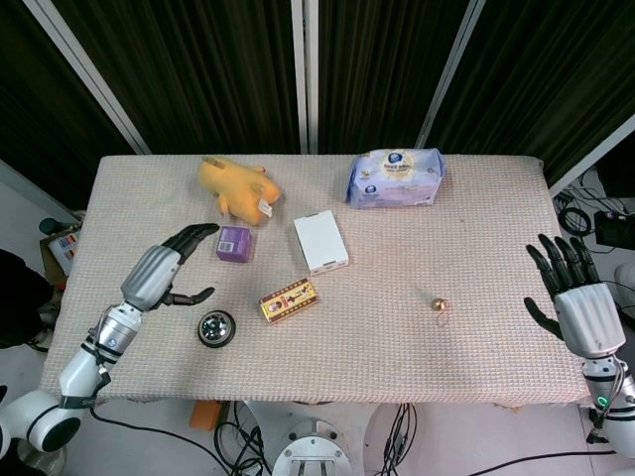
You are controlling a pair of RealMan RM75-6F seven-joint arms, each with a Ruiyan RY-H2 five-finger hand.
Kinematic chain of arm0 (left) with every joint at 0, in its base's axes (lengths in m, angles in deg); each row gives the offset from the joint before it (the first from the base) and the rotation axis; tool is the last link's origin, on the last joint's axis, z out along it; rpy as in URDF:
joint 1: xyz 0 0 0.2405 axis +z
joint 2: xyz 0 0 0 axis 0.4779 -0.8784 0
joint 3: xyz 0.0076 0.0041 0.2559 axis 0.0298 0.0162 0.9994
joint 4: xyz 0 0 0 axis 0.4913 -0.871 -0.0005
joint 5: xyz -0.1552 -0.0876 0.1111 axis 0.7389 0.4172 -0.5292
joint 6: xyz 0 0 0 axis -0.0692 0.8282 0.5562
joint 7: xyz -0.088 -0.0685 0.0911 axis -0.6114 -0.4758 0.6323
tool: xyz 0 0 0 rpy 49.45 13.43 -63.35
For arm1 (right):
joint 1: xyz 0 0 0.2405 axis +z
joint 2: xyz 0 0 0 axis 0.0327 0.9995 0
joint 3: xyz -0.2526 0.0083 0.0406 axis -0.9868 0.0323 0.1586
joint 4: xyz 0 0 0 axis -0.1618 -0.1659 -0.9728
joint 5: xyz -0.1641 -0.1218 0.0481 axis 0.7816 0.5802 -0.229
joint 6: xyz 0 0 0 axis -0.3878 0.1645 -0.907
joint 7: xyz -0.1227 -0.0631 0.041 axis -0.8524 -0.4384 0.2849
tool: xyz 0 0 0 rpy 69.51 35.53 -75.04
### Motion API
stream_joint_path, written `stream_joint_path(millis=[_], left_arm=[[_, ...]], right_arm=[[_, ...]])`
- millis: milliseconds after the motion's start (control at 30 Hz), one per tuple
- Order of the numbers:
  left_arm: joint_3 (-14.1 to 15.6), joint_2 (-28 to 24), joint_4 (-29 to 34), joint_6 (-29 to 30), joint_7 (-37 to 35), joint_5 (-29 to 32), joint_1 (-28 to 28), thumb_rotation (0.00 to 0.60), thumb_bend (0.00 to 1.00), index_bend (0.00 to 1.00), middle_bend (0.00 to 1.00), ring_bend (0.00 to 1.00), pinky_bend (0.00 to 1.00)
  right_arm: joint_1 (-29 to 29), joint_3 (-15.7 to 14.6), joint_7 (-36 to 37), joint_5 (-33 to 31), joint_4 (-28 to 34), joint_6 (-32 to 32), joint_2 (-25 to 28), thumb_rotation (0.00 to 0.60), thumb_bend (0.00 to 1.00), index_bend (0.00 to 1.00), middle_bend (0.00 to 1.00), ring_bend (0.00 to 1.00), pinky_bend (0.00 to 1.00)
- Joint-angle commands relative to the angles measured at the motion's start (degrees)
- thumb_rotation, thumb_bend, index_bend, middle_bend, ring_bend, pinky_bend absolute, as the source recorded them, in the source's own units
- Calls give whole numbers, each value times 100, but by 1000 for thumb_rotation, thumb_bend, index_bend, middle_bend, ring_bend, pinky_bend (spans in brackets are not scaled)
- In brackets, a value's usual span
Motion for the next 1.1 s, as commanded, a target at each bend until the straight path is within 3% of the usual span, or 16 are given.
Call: stream_joint_path(millis=[33, 133, 267, 433, 667, 900, 1100], left_arm=[[520, -185, 160, 587, 1487, -272, 573, 600, 246, 177, 92, 77, 221], [665, -129, 94, 844, 1965, -250, 845, 600, 246, 165, 104, 78, 221], [794, -30, -37, 1284, 2427, -156, 1260, 600, 246, 140, 104, 78, 221], [785, 200, -368, 1716, 2543, -123, 1583, 600, 246, 138, 106, 78, 220], [766, 345, -686, 1661, 2305, -37, 1673, 600, 246, 137, 105, 77, 220], [742, 425, -837, 1640, 2188, -56, 1715, 600, 246, 136, 105, 78, 220], [750, 464, -911, 1584, 2127, -43, 1755, 600, 246, 136, 106, 78, 220]], right_arm=[[251, -157, -1404, -315, 1120, 1107, 444, 600, 176, 0, 0, 0, 0], [450, -124, -1911, -517, 1482, 1622, 504, 600, 176, 0, 0, 0, 0], [1032, 24, -2916, -1003, 2202, 2764, 730, 600, 176, 0, 0, 0, 0], [1428, 135, -3809, -1670, 2459, 3422, 445, 600, 176, 23, 7, 0, 0], [1474, 121, -4245, -2148, 2126, 3307, -293, 600, 176, 133, 24, 0, 0], [1481, 87, -4156, -2139, 1703, 3121, -742, 600, 176, 331, 47, 0, 0], [1460, 37, -3966, -2123, 1470, 3053, -912, 600, 176, 362, 58, 0, 0]])
